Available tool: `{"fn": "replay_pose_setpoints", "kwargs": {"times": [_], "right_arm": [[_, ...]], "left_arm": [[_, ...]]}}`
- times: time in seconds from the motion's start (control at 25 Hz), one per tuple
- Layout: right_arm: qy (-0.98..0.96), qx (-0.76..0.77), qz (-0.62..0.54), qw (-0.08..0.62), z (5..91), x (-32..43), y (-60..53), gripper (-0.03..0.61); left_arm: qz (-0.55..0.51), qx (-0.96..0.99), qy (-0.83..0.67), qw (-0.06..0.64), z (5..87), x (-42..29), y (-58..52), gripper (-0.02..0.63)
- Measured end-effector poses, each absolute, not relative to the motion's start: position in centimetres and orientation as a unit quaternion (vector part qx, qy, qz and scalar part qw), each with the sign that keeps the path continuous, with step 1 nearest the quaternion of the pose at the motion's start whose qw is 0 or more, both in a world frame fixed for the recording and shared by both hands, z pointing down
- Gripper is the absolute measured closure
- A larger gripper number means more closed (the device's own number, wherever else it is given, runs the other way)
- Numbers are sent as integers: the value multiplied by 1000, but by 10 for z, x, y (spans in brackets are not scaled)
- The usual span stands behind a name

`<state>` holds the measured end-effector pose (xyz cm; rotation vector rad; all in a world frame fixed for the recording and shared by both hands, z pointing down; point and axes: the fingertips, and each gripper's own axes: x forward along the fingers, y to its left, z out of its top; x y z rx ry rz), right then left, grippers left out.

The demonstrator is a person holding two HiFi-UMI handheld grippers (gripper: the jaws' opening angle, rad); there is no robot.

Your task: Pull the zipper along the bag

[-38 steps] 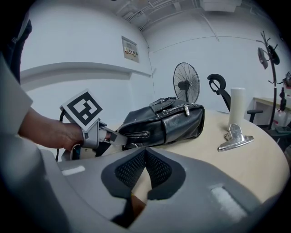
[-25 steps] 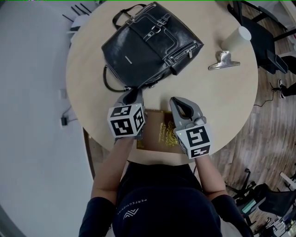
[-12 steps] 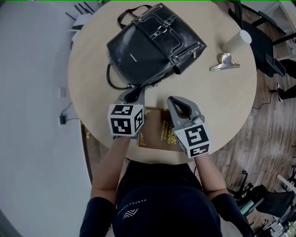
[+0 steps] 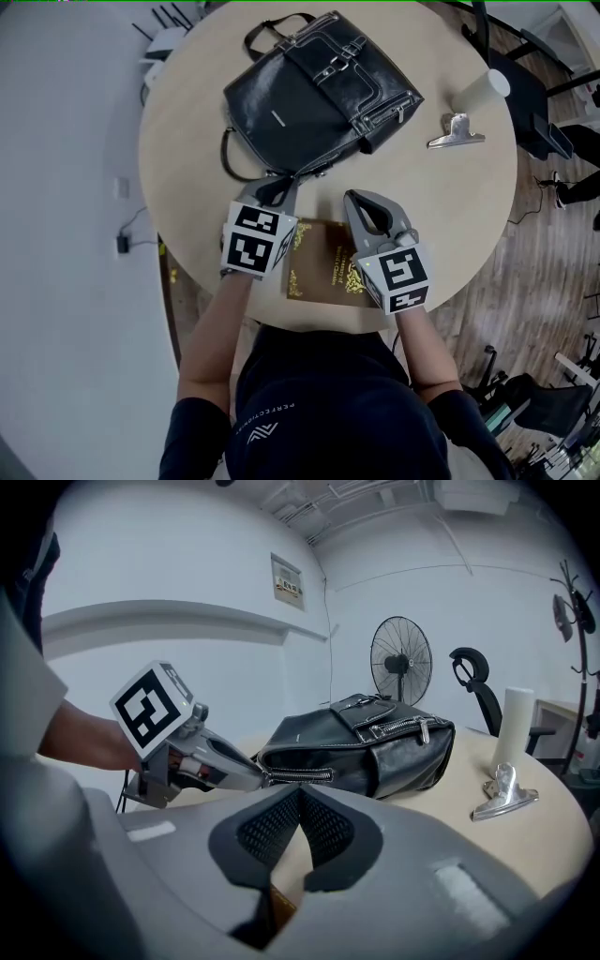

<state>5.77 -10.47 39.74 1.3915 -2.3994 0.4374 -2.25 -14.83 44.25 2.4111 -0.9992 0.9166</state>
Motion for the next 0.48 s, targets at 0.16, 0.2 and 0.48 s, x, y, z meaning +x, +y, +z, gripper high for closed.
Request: {"fn": "replay_pose_setpoints", "kwargs": {"times": [0.16, 0.2, 0.48], "right_arm": [[-843, 489, 152, 165, 397, 55, -108, 574], [-844, 487, 153, 164, 397, 53, -109, 574], [-848, 482, 151, 161, 395, 42, -117, 574]], "left_arm": [[335, 862, -344, 165, 439, -22, -147, 584], [336, 863, -343, 160, 438, -21, -147, 585], [338, 868, -330, 151, 436, -22, -145, 585]]}}
